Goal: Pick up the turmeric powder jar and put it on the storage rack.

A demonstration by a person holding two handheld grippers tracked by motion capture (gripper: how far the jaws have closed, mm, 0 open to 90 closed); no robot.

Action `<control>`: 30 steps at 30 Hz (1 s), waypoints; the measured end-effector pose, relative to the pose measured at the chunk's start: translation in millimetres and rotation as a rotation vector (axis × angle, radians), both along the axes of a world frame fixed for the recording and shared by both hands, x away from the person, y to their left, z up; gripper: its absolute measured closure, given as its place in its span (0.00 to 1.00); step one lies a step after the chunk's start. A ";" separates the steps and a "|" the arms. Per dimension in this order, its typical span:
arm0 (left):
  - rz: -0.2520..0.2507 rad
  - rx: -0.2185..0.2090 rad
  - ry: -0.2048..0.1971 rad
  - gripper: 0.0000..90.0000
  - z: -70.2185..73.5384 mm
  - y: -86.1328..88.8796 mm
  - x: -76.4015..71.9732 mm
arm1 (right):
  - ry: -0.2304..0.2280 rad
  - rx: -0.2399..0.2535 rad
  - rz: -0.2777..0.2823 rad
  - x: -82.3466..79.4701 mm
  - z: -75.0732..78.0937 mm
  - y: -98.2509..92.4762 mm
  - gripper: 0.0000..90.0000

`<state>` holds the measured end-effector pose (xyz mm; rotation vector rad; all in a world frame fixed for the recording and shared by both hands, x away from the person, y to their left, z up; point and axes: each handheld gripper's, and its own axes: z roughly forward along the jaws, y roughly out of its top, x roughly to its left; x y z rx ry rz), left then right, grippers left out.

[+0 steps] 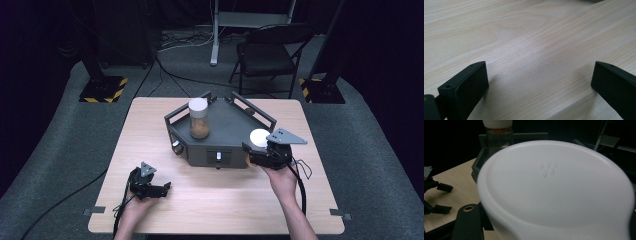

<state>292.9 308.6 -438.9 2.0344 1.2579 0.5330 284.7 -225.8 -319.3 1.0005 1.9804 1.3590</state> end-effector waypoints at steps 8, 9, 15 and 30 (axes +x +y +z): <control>-0.003 0.001 0.000 0.01 0.1 0.1 0.1 | -0.006 -0.014 0.007 13.0 19.2 11.2 0.33; -0.003 0.001 0.000 0.01 0.1 0.1 0.1 | -0.007 -0.013 0.007 15.5 21.3 12.6 0.33; -0.006 0.004 0.001 0.01 0.4 0.3 0.3 | -0.011 -0.016 -0.002 27.8 29.8 18.7 0.33; -0.007 0.004 0.001 0.01 0.4 0.3 0.2 | -0.008 -0.039 -0.046 64.4 32.8 34.4 0.33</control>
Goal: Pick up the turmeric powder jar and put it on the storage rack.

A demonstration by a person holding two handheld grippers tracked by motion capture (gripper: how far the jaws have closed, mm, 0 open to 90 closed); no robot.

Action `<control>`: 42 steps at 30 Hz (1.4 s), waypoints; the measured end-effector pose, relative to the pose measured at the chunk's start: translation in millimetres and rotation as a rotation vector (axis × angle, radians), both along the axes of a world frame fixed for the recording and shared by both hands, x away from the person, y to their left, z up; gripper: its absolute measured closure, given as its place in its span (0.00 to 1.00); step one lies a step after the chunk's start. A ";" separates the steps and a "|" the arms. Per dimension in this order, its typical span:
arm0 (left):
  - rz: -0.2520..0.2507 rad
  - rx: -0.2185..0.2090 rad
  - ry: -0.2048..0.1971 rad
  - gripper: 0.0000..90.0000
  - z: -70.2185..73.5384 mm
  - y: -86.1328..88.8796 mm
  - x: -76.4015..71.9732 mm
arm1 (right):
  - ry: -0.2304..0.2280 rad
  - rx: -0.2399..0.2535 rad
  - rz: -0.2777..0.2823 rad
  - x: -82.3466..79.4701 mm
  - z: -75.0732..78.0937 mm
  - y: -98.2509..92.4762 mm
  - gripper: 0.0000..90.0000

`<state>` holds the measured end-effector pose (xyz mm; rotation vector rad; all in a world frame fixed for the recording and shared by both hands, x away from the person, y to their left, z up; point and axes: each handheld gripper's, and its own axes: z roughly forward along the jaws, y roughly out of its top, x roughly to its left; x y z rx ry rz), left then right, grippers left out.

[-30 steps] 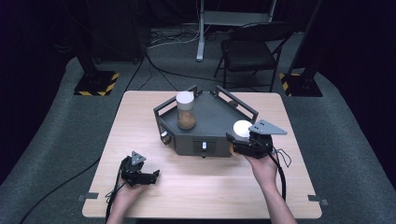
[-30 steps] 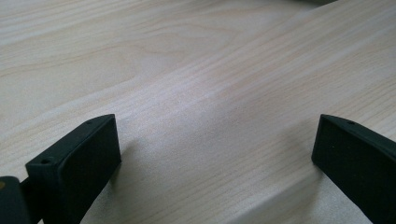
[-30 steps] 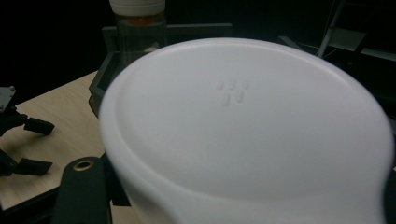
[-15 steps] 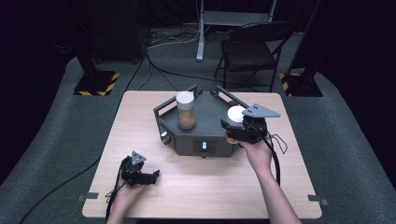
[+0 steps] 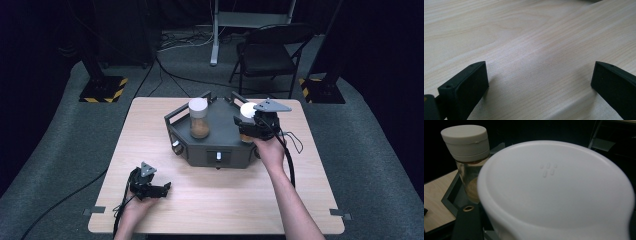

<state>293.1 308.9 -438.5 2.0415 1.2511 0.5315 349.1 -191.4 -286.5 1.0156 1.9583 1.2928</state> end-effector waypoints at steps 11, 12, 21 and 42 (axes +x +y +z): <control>0.000 -0.002 -0.001 0.01 -0.3 -0.1 -0.2 | 0.037 0.030 -0.020 20.5 -11.5 4.6 0.33; 0.001 -0.002 -0.001 0.01 -0.3 -0.1 -0.2 | 0.044 0.034 -0.021 22.0 -12.1 4.7 0.33; 0.000 -0.003 -0.001 0.01 -0.3 -0.4 -0.6 | 0.072 0.034 -0.037 30.5 -17.7 7.6 0.33; 0.000 -0.003 -0.002 0.01 -0.5 -0.4 -0.7 | 0.087 0.051 -0.059 29.2 -16.3 6.0 0.17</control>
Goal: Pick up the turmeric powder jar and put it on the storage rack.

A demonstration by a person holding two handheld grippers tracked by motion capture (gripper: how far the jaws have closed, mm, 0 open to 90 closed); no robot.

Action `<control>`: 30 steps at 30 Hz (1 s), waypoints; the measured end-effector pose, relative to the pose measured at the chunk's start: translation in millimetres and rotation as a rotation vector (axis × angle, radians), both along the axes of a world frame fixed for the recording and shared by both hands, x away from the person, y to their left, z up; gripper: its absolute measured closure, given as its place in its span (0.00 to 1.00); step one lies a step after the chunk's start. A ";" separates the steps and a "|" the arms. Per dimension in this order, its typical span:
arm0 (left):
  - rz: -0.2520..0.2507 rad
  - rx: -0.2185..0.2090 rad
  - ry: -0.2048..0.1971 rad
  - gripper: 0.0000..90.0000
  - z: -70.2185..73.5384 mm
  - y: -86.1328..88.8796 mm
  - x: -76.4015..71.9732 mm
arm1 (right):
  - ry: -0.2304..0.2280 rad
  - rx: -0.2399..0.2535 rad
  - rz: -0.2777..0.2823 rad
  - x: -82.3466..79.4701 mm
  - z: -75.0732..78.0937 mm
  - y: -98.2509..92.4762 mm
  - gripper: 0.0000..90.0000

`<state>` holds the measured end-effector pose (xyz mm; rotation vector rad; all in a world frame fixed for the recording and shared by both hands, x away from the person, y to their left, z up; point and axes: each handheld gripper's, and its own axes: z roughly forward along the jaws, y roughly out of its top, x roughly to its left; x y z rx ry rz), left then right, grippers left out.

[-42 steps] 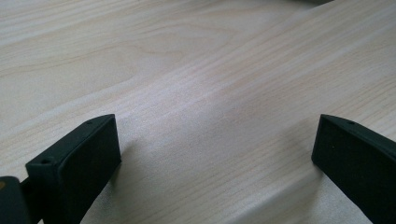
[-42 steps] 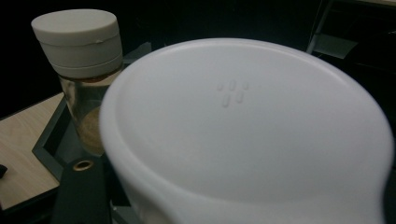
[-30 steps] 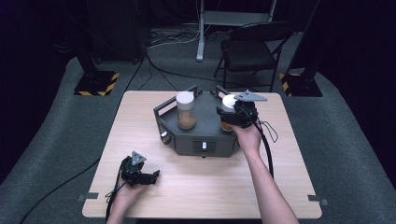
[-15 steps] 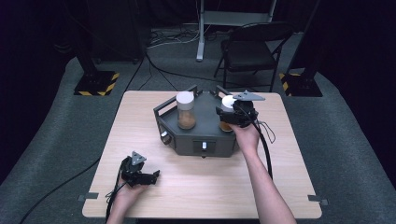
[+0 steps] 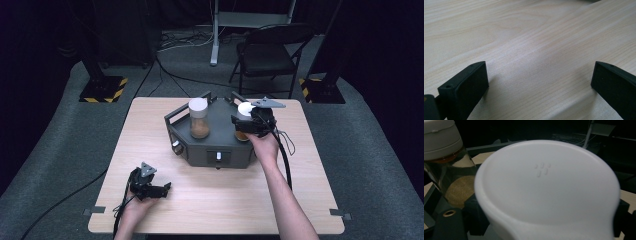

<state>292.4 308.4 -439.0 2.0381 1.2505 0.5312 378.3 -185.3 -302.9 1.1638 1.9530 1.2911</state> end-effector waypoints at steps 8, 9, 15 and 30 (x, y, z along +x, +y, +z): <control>0.000 0.000 0.001 0.01 0.1 0.0 0.1 | -0.004 -0.026 -0.004 -8.1 1.1 -0.6 0.14; 0.000 0.000 0.001 0.01 0.1 0.0 0.1 | -0.005 -0.034 -0.010 -9.9 1.9 0.3 0.14; 0.000 0.000 0.000 0.01 0.0 0.1 0.1 | -0.020 -0.030 0.000 -18.4 3.1 -5.8 0.13; 0.000 0.000 0.001 0.01 0.0 0.0 0.1 | -0.010 -0.006 0.004 -40.0 -12.6 -31.2 0.09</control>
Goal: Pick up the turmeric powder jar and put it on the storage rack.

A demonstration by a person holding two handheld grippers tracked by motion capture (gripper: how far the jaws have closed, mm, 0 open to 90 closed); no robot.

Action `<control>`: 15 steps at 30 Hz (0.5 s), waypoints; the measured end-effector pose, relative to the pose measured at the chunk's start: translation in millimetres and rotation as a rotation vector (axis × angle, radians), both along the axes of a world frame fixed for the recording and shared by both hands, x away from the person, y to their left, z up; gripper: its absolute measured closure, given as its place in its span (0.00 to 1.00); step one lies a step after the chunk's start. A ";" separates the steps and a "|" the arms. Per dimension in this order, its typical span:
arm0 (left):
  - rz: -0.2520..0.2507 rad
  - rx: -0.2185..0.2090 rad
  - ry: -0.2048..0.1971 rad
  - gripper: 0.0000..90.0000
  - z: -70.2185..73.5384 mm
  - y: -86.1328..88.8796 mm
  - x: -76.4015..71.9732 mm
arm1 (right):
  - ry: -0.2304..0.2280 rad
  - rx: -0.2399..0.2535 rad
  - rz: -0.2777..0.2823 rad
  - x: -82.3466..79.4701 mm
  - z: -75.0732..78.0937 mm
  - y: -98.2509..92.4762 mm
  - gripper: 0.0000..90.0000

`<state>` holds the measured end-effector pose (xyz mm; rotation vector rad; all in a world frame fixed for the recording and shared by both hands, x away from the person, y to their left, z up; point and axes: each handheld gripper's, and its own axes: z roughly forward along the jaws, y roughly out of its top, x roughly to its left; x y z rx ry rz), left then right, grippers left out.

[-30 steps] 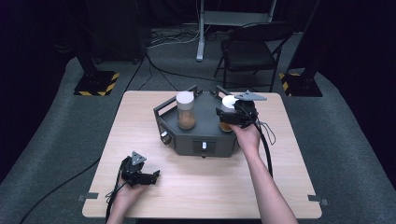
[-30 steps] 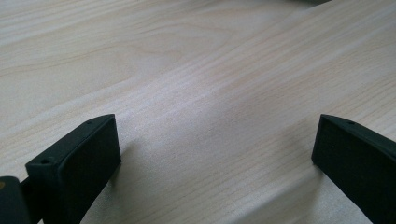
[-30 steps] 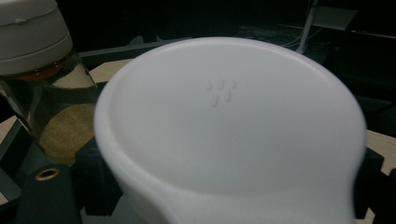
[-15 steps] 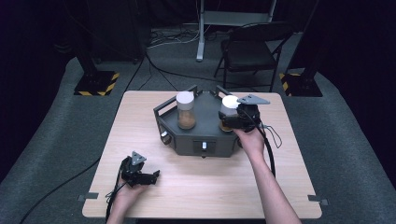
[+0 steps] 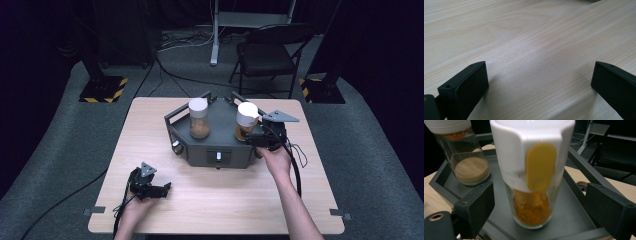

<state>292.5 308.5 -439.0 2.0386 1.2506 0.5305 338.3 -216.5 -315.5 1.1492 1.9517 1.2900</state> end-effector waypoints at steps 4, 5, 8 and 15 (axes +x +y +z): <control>0.000 0.000 0.000 0.01 0.0 0.0 0.0 | 0.001 -0.004 -0.001 -7.2 -6.7 -6.3 0.07; 0.000 0.000 -0.001 0.01 0.0 0.0 -0.1 | -0.002 -0.008 -0.005 -9.4 -8.1 -6.9 0.06; 0.000 0.000 0.000 0.01 0.0 0.0 -0.1 | -0.007 -0.003 -0.007 -14.5 -12.3 -11.0 0.06; 0.000 0.000 0.000 0.01 0.0 0.0 -0.1 | -0.005 0.003 -0.007 -25.2 -22.5 -20.4 0.03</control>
